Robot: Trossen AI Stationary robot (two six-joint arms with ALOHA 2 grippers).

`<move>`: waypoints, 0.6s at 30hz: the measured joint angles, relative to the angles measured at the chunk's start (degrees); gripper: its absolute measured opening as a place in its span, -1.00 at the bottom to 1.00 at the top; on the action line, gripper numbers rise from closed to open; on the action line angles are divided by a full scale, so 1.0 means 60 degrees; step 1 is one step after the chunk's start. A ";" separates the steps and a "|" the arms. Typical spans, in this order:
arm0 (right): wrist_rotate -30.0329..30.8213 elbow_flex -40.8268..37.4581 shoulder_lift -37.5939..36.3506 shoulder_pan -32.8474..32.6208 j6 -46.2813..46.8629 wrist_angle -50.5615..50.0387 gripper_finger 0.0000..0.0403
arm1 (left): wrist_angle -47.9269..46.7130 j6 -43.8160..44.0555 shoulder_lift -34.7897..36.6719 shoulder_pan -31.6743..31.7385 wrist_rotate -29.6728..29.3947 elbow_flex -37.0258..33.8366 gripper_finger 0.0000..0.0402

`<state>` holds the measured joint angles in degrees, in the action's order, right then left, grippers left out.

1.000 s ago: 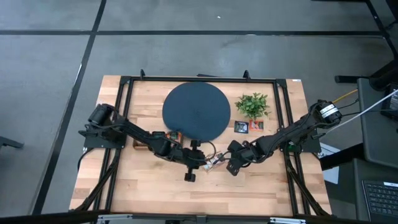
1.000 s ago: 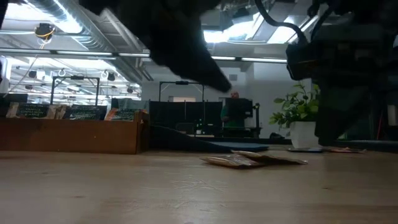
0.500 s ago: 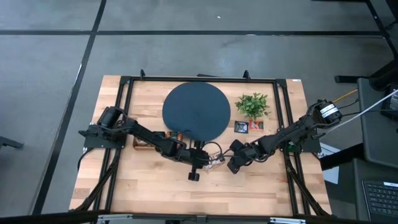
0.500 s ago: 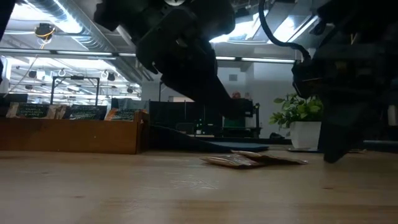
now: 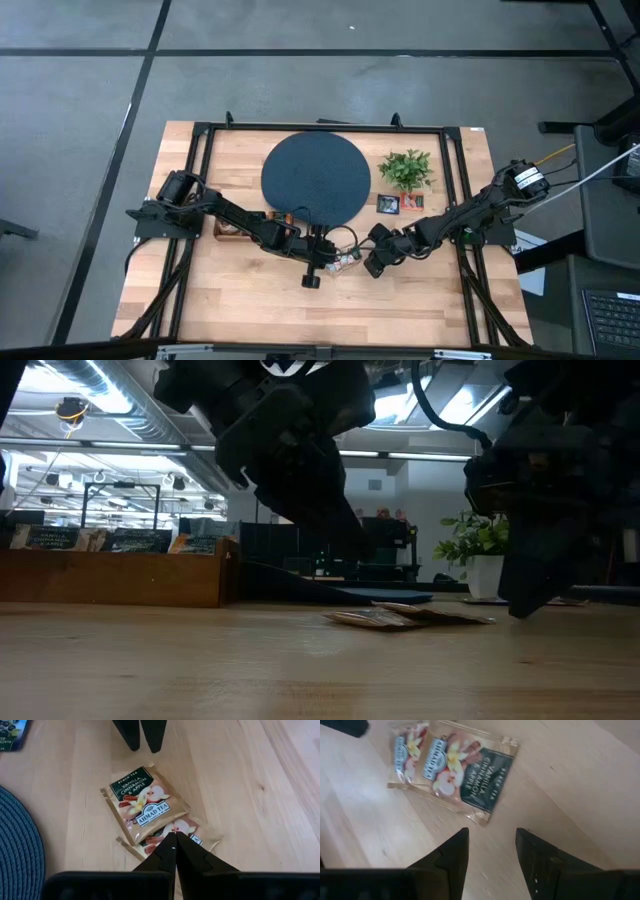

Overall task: Pick & Place Tea
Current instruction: Put the brown tea bag into the left section of the wooden organizer

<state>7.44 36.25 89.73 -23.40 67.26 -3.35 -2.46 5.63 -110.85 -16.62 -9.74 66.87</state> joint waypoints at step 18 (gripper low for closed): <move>-0.0004 0.0000 0.0004 0.0301 0.0197 0.0272 -0.19 | 0.0320 -0.0153 -0.1071 0.0171 -0.0436 0.0353 -0.99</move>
<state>7.42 36.25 89.76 -21.59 68.45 -1.72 -0.53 4.71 -117.27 -15.60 -12.36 68.99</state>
